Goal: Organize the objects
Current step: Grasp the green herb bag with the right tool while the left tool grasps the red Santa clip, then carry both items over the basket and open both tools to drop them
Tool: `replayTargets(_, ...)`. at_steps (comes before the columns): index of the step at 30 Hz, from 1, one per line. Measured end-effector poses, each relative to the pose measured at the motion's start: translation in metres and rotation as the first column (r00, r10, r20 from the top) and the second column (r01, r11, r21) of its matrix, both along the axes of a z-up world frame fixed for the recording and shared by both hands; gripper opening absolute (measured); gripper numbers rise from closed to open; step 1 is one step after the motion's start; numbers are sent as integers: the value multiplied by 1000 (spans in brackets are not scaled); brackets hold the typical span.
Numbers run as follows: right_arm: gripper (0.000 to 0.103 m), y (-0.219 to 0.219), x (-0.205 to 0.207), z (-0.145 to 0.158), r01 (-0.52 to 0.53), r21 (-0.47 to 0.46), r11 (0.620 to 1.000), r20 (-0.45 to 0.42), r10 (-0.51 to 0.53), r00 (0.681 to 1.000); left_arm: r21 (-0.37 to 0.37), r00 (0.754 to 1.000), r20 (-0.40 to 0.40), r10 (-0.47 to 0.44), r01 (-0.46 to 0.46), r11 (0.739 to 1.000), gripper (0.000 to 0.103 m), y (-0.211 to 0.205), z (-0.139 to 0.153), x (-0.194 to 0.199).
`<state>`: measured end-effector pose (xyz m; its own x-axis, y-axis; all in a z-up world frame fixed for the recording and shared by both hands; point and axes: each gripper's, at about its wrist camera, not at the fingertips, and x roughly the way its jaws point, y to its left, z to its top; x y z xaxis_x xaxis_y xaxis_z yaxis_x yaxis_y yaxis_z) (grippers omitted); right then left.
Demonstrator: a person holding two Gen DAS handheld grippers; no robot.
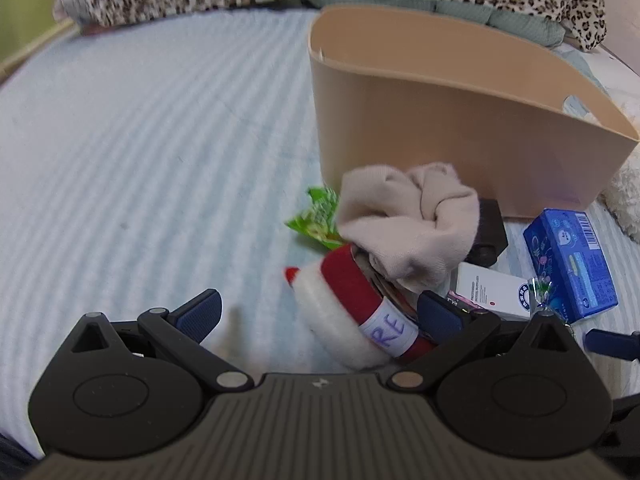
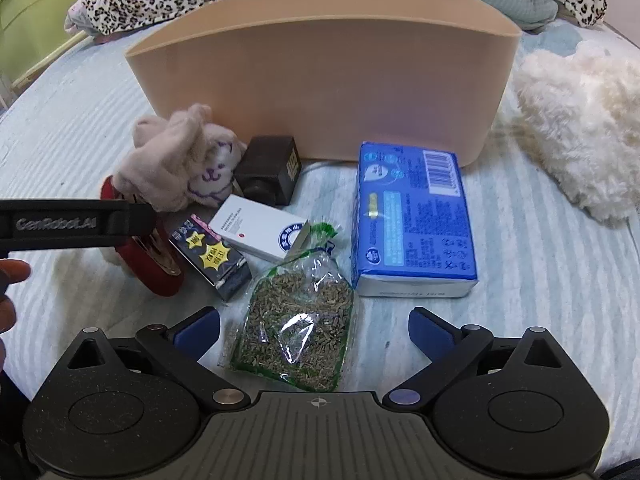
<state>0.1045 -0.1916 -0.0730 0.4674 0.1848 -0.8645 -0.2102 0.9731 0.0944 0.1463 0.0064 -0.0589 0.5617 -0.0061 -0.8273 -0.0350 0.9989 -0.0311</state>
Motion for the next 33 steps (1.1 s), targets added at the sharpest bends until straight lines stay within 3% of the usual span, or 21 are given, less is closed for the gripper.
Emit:
replayTargets(7, 91, 1, -2, -7, -8, -14, 1000, 4, 8, 1000, -61, 999, -33, -2, 0, 998, 100, 0, -14, 2)
replayTargets(10, 75, 2, -5, -5, -22, -13, 1000, 24, 22, 999, -111, 999, -31, -16, 12, 994, 82, 4, -10, -1)
replayTargets(12, 60, 1, -8, -4, -26, -11, 1000, 37, 26, 999, -141, 999, -19, -41, 38, 989, 63, 4, -6, -5)
replayTargets(17, 40, -2, -16, 0, -41, -8, 999, 57, 41, 998, -175, 999, -7, -47, 45, 984, 58, 8, -3, -14)
replayTargets(19, 37, -4, -19, 2, -43, -4, 999, 59, 43, 997, -197, 999, -10, -37, 34, 980, 55, 13, 0, -17)
replayTargets(25, 35, -11, -20, 15, -30, 84, 996, 38, 26, 999, -163, 999, 24, -31, 35, 986, 46, 20, 16, -32)
replayTargets(33, 34, -16, -35, 38, -17, 97, 995, 119, 5, 993, -171, 997, 78, -11, 24, 985, 43, 32, 43, -51)
